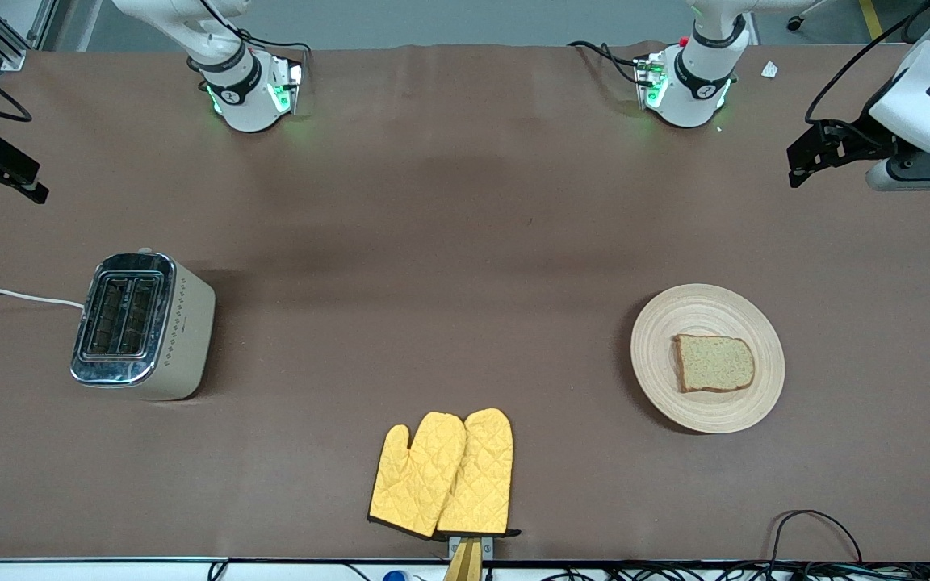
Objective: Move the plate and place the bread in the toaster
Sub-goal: 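Reach the left gripper to the rim of the wooden plate, then grip the plate rim and slide the plate toward the table center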
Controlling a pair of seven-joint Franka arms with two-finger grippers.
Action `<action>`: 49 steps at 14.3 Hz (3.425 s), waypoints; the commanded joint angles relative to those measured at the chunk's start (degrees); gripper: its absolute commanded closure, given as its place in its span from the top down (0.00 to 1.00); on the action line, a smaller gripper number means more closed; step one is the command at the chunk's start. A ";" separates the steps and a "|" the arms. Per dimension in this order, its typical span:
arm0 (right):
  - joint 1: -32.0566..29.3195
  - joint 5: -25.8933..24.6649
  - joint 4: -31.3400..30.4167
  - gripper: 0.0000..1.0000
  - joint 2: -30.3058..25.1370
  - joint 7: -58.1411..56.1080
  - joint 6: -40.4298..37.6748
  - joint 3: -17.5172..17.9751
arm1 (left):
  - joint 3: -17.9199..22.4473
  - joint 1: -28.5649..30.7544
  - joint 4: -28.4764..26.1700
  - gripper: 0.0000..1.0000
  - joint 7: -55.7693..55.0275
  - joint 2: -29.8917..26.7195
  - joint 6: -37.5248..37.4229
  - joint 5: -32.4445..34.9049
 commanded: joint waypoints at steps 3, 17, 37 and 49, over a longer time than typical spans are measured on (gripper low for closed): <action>-0.01 -0.03 -0.90 1.00 -0.77 0.55 0.32 0.07 | 0.19 0.34 1.54 1.00 1.05 1.72 -0.63 -0.11; 0.08 -0.03 -1.60 1.00 -0.77 0.55 0.58 0.07 | 0.45 17.73 4.62 1.00 7.70 28.60 11.59 -20.31; -0.01 -0.03 -1.69 1.00 -0.85 0.55 0.50 0.07 | 0.45 31.10 5.41 0.45 52.21 54.81 19.59 -47.75; -0.01 -0.03 -1.69 1.00 -0.85 0.55 0.23 0.07 | -4.37 31.63 5.50 0.00 50.37 54.02 14.07 -49.86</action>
